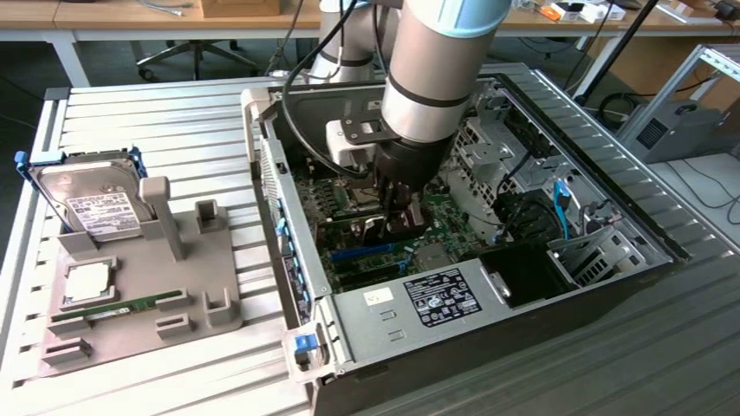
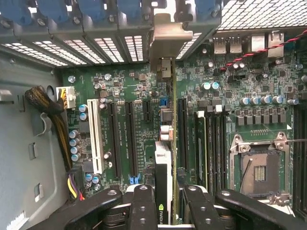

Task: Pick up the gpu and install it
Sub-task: 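Insert the gpu into the slot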

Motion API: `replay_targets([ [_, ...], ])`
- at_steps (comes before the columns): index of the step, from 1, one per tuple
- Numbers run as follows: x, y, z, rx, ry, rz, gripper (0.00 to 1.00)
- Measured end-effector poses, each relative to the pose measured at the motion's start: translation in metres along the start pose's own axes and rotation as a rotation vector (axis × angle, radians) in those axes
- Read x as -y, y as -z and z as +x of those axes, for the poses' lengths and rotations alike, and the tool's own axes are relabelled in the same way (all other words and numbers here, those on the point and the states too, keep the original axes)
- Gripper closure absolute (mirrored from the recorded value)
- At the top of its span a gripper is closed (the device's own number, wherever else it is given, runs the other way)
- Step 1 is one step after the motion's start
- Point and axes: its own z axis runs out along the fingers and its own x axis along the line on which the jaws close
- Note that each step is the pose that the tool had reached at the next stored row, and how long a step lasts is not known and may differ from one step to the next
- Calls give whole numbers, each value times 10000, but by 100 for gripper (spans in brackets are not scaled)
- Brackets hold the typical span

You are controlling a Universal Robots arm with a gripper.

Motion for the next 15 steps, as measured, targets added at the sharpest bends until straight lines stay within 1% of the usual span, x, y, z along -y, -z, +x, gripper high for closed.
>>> replay_targets([
  [5,-18,-21,1,-6,0,1,73],
  [10,-25,-47,2,-29,1,2,73],
  [15,-26,-59,3,-98,2,-4,73],
])
